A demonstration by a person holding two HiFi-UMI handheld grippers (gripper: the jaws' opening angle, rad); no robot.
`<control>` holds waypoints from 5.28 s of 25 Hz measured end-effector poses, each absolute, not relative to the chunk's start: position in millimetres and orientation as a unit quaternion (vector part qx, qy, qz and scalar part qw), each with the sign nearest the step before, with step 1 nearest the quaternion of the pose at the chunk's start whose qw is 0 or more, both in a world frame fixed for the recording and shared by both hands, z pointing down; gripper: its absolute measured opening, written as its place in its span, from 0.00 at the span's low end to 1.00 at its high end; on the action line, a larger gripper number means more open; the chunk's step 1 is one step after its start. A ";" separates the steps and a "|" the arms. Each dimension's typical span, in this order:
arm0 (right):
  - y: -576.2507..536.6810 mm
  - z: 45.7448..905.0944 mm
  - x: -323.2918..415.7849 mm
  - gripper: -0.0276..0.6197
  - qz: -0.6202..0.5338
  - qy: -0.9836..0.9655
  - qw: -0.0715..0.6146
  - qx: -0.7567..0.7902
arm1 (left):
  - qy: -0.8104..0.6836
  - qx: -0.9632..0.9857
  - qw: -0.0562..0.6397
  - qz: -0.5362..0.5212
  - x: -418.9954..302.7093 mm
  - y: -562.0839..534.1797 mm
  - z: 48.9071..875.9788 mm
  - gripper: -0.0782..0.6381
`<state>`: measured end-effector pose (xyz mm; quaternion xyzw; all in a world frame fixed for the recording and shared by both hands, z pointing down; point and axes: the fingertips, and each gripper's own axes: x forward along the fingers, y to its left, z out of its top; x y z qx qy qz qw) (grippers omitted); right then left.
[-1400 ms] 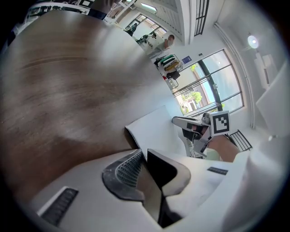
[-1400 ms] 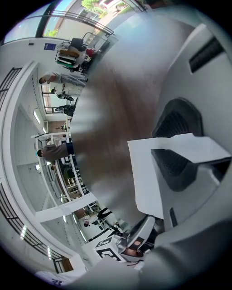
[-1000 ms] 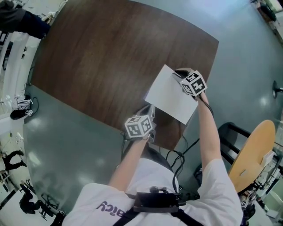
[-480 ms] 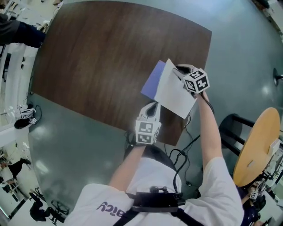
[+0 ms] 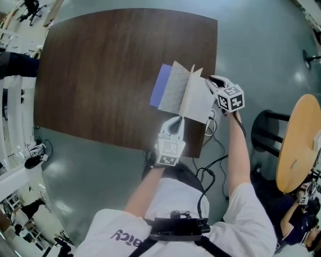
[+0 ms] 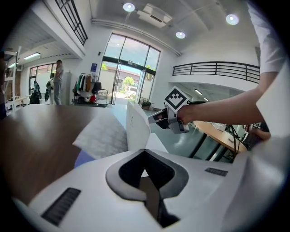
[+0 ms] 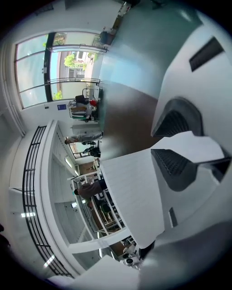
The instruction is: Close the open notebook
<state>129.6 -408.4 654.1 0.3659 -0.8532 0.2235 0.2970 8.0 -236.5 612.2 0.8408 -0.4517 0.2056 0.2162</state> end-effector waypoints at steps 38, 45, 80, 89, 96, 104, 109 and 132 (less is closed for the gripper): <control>-319.0 610.6 142.2 0.17 0.242 -0.858 0.200 0.406 | -0.482 0.719 0.478 0.149 -22.1 -217.8 683.2 0.12; -329.7 607.1 122.2 0.17 0.239 -0.866 0.197 0.393 | -0.494 0.675 0.547 0.034 -45.9 -227.8 685.4 0.38; -275.6 593.5 179.4 0.17 0.250 -0.833 0.188 0.456 | -0.509 0.599 0.608 -0.112 -70.0 -266.7 712.6 0.12; -262.1 583.5 212.5 0.17 0.247 -0.827 0.168 0.476 | -0.493 0.723 0.484 -0.014 -28.5 -258.7 669.9 0.12; -249.5 585.8 213.3 0.17 0.249 -0.823 0.161 0.484 | -0.465 0.818 0.282 0.187 -3.4 -246.8 654.6 0.12; -233.2 584.2 236.0 0.17 0.257 -0.805 0.146 0.514 | -0.359 0.861 0.176 0.315 40.2 -231.7 660.0 0.12; -216.6 587.1 251.5 0.17 0.263 -0.792 0.140 0.533 | -0.282 0.865 0.200 0.364 69.7 -223.0 679.8 0.12; -162.6 566.7 245.0 0.17 0.260 -0.789 0.114 0.544 | -0.270 0.803 0.242 0.472 69.8 -201.7 718.4 0.12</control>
